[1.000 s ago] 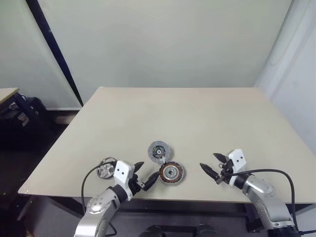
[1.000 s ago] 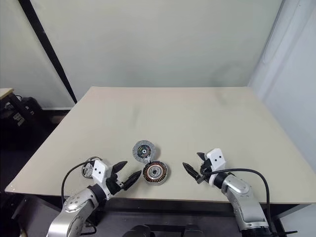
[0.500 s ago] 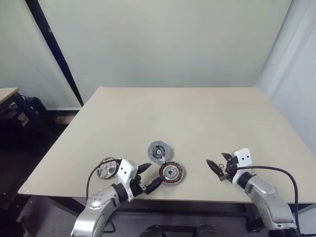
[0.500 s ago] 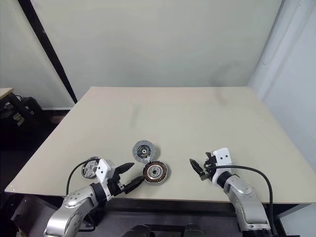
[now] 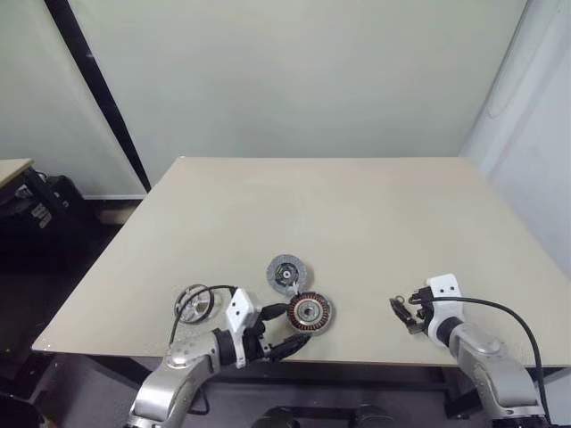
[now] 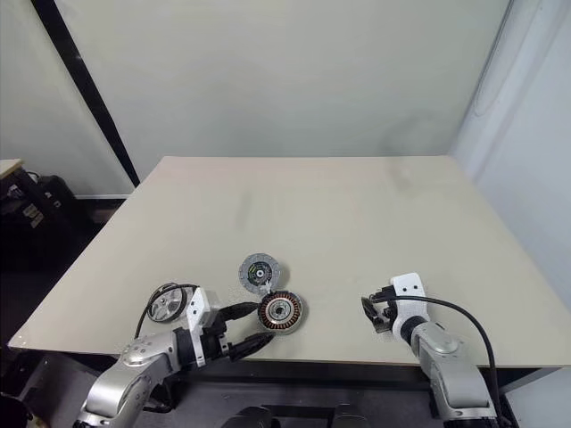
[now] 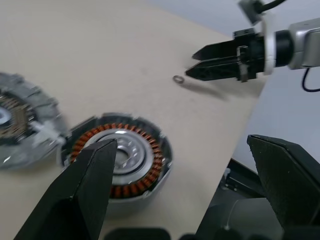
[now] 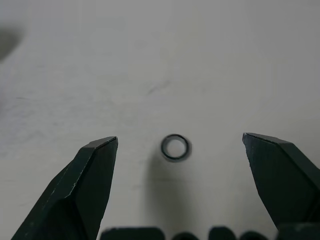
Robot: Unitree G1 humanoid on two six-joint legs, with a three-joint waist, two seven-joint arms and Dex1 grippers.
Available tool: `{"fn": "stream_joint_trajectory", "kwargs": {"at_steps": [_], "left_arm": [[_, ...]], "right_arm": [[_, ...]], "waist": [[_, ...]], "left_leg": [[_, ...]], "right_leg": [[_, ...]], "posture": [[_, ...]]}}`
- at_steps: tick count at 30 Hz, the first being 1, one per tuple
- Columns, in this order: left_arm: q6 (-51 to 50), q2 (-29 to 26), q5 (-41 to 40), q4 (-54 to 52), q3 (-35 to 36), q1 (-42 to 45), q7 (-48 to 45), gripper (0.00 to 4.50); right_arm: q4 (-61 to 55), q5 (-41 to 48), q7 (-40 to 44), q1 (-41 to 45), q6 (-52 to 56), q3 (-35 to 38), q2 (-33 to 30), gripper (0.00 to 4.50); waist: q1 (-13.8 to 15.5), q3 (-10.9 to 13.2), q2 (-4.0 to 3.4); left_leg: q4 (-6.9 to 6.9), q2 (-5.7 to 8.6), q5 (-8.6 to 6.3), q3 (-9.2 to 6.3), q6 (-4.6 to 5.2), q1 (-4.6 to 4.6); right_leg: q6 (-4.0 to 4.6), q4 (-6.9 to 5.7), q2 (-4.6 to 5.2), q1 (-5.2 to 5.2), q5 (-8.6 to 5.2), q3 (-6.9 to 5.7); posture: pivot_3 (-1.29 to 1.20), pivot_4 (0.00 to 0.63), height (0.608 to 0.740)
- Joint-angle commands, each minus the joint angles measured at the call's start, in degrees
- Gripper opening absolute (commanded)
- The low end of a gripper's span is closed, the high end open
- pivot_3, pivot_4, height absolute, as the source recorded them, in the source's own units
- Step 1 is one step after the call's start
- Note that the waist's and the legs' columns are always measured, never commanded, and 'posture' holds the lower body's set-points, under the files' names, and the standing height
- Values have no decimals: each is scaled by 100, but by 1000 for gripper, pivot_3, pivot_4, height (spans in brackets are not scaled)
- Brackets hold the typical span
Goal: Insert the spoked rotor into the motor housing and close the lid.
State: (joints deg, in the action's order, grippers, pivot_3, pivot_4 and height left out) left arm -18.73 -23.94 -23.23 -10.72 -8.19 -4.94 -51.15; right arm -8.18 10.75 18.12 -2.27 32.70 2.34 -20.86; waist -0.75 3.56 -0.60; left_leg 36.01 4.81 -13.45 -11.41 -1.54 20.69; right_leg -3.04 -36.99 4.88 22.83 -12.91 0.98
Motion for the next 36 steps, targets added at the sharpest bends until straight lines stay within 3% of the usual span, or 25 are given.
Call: {"fn": "stream_joint_trajectory", "kwargs": {"at_steps": [1,21,24,32,36], "left_arm": [[11,-27,-57,-237,-20,125,-41,4451],[-121,-214,-95,-516,149,21,121,4451],[-149,-236,-104,-547,167,5,147,4500],[-189,-271,-116,-563,174,-9,194,4500],[-180,-277,-116,-532,203,-24,223,4500]], "right_arm": [[-24,-37,-96,161,2,60,70,4358],[1065,-391,-215,657,-293,-183,413,4358],[1079,-416,-227,647,-279,-178,440,3578],[986,-451,-261,580,-252,-150,459,749],[973,-399,-254,592,-404,-97,515,694]], "waist": [[1,0,0],[-8,0,-1],[-8,0,-1],[-6,-1,-1],[-7,-1,-1]], "left_leg": [[0,0,0,0,0,0],[-3,-18,12,7,20,-1],[-3,-18,12,8,20,-2],[-3,-21,12,9,20,-3],[-3,-22,12,9,20,-3]], "right_leg": [[0,0,0,0,0,0],[0,0,-4,4,0,0],[0,0,-6,4,0,0],[0,0,-8,3,0,1],[0,0,-8,4,0,1]], "posture": [[0,0,740],[0,0,740],[0,0,740],[0,0,740],[0,0,740]]}}
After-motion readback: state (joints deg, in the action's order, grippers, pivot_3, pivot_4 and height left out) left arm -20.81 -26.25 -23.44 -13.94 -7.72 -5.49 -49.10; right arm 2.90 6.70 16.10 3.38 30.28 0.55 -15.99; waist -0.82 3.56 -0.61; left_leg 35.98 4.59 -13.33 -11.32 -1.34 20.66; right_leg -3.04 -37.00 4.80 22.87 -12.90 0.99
